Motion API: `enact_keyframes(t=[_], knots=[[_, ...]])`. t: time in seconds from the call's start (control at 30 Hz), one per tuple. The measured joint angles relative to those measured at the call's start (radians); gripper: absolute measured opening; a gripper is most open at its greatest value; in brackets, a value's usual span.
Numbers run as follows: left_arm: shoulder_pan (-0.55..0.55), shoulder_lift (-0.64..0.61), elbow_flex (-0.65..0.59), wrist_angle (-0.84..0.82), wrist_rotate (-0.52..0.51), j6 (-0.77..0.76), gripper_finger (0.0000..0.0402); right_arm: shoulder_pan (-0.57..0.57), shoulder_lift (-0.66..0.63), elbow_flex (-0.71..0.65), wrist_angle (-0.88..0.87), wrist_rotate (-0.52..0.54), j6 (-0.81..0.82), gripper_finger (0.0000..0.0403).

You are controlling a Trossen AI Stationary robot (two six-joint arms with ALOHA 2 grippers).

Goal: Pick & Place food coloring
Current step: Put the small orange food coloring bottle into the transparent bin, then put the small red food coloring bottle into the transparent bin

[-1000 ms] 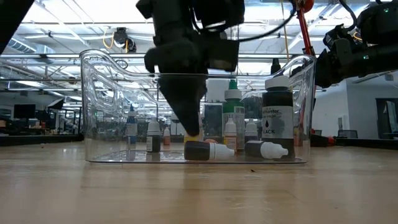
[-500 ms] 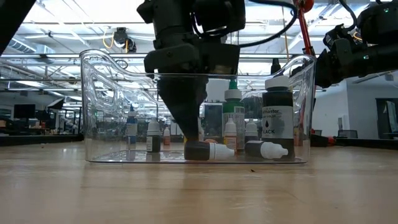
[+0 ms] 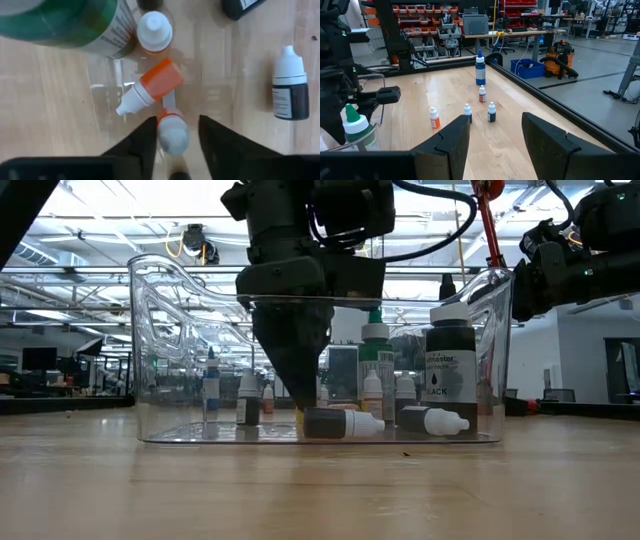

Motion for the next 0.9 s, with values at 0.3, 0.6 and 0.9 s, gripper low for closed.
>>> enact_keyframes(t=[0.3,0.6,0.9], knots=[[0.0,0.0,0.062,-0.079,0.011,-0.007,0.0224,0.0,0.0,0.0,0.0,0.0,0.0,0.0171],[0.001,-0.006,0.264,-0.389,-0.144,0.003,0.0229,0.0,0.0,0.0,0.0,0.0,0.0,0.0171],[0.193,-0.248,0.124,-0.39,-0.248,0.029,0.023,0.0,0.0,0.0,-0.001,0.0,0.0,0.0171]])
